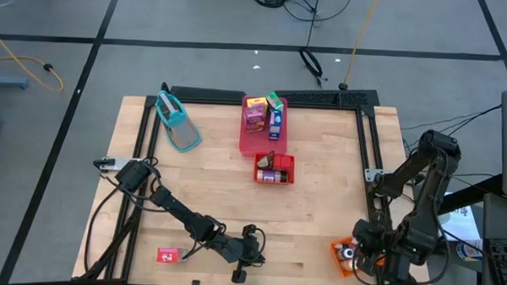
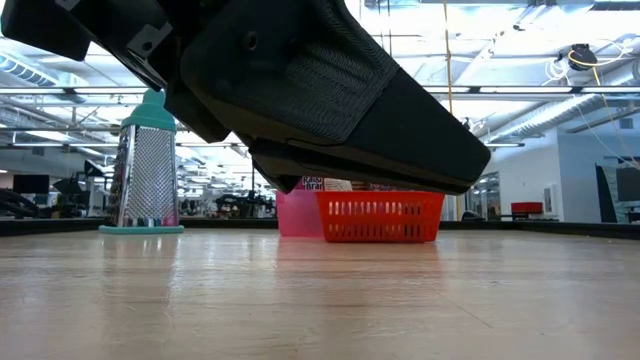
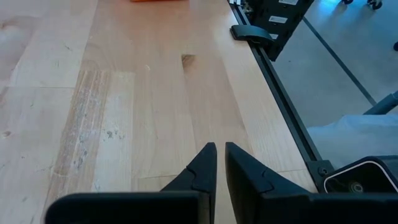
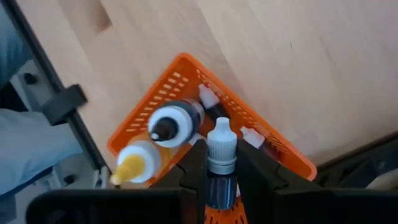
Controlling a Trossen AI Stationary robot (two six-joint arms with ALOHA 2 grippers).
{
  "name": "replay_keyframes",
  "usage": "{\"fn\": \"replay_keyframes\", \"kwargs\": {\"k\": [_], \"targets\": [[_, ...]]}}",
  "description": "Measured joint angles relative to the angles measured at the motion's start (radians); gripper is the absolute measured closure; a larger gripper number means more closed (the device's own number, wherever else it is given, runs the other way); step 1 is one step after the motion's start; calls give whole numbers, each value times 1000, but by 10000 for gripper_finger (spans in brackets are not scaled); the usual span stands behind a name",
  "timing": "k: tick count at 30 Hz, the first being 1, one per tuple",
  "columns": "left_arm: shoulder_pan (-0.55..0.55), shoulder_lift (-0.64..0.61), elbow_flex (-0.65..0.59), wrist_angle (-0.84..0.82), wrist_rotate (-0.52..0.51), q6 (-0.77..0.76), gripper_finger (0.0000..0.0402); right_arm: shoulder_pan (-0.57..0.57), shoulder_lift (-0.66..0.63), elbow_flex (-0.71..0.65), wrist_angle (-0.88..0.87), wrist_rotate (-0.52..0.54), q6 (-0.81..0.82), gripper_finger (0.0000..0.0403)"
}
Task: Pick & Place Kitchen Items
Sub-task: Put the red food coloring bottle into the orange bin
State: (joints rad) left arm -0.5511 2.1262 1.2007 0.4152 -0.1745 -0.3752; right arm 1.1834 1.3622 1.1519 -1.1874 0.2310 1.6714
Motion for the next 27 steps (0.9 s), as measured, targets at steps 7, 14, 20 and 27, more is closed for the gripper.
{"fn": "replay_keyframes", "kwargs": {"k": [7, 14, 20, 27], "targets": [[0, 0, 0, 0, 0, -1, 369, 3, 4, -113, 97, -106, 58, 350], [0, 0, 0, 0, 0, -4, 369, 2, 4, -272, 328, -210, 81, 340], [0, 0, 0, 0, 0, -5, 369, 1, 4, -361, 518, -203, 74, 345], [0, 0, 0, 0, -1, -5, 369, -35, 4, -406, 693, -179, 16, 344]]}}
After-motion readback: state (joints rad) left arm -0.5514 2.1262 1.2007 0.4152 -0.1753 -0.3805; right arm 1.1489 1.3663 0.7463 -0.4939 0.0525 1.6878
